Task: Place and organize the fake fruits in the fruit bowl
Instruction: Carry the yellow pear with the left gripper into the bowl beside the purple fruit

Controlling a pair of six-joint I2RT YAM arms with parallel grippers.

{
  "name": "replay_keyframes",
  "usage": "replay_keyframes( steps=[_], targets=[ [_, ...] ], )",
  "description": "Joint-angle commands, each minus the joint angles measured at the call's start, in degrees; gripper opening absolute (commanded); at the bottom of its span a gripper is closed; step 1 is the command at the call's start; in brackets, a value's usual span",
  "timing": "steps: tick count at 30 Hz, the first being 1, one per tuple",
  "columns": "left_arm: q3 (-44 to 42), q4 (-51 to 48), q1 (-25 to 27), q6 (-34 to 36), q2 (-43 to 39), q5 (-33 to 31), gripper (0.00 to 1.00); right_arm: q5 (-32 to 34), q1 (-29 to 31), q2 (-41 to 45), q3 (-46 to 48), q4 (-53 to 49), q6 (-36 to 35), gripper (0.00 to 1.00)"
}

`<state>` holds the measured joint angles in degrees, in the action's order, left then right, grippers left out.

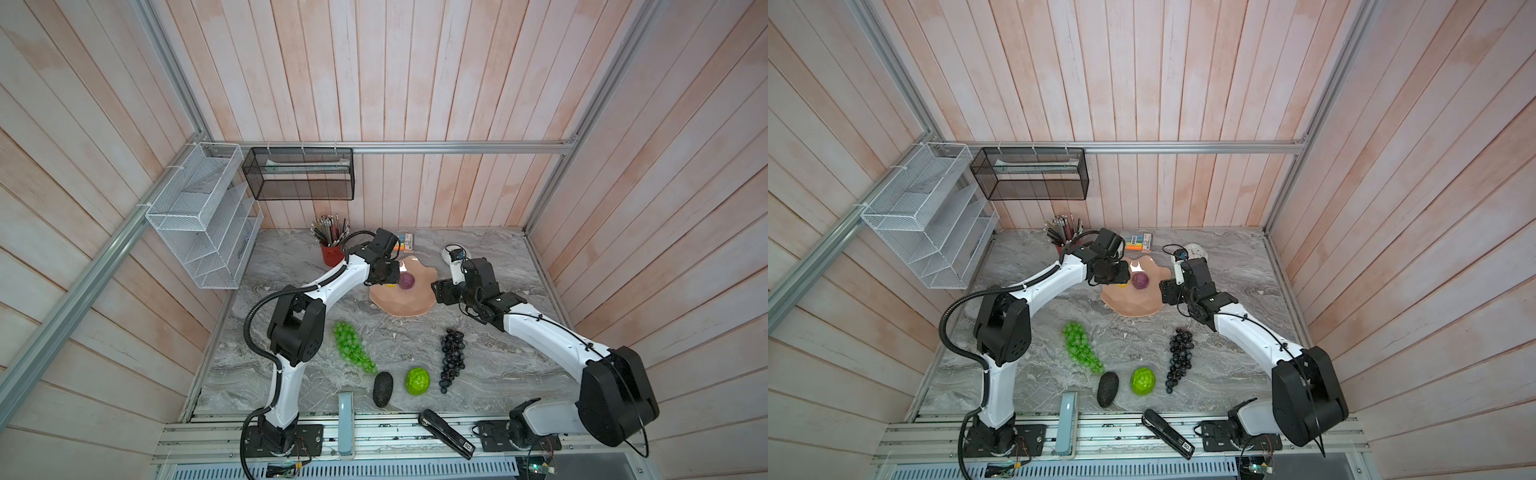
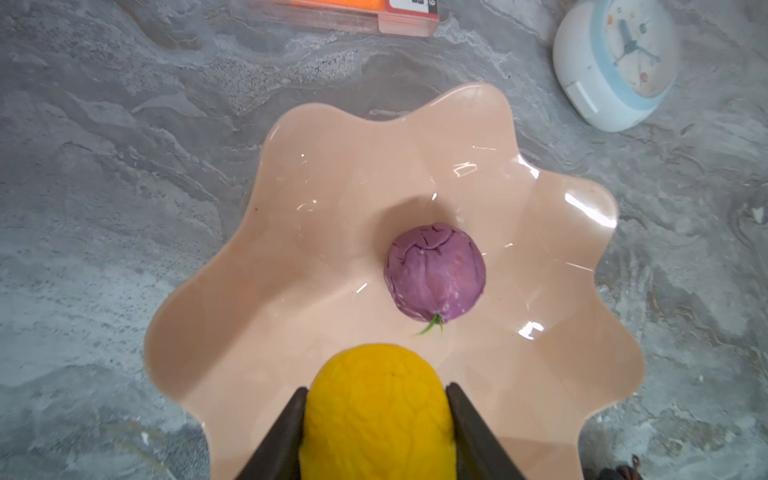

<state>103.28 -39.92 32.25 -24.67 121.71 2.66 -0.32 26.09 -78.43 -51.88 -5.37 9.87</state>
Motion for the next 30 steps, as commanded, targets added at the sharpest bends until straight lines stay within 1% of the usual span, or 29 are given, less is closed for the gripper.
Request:
replay_keyframes(
  steps=[1, 7, 12, 16, 21, 25, 27, 30],
  targets=[
    [2.6, 1.3, -0.3, -0.5, 2.2, -2.3, 0.31, -0.9, -0.2, 1.9, 0.9, -1.7, -1.5, 0.78],
    [1.8, 3.1, -0.3, -2.0, 4.3, -2.7, 0.31, -1.0, -0.2, 3.5, 2.2, -2.0, -2.0, 0.78],
    [-0.7, 6.0, -0.3, -3.0, 4.8, -0.2, 0.34, -1.0, -0.2, 4.2, 2.9, -1.8, -1.9, 0.78],
    [-1.9, 7.3, -0.3, -3.5, 4.9, -0.1, 0.37, -1.2, -0.3, 4.2, 3.0, -1.9, -1.8, 0.78],
    [-2.6, 8.2, -0.2, -3.9, 5.4, 0.9, 0.38, -1.2, -0.2, 4.5, 3.0, -2.3, -1.9, 0.78],
    [-3.9, 9.2, -0.2, -4.1, 4.7, 0.9, 0.5, -1.0, -0.2, 4.9, 3.2, -2.5, -1.9, 0.78],
    [-4.2, 9.5, -0.1, -4.0, 4.5, 0.9, 0.57, -1.1, -0.2, 5.0, 3.2, -2.6, -1.8, 0.78],
    [-4.3, 9.8, -0.1, -3.8, 4.3, 1.1, 0.62, -1.3, -0.2, 5.0, 3.2, -2.6, -1.6, 0.78]
  ],
)
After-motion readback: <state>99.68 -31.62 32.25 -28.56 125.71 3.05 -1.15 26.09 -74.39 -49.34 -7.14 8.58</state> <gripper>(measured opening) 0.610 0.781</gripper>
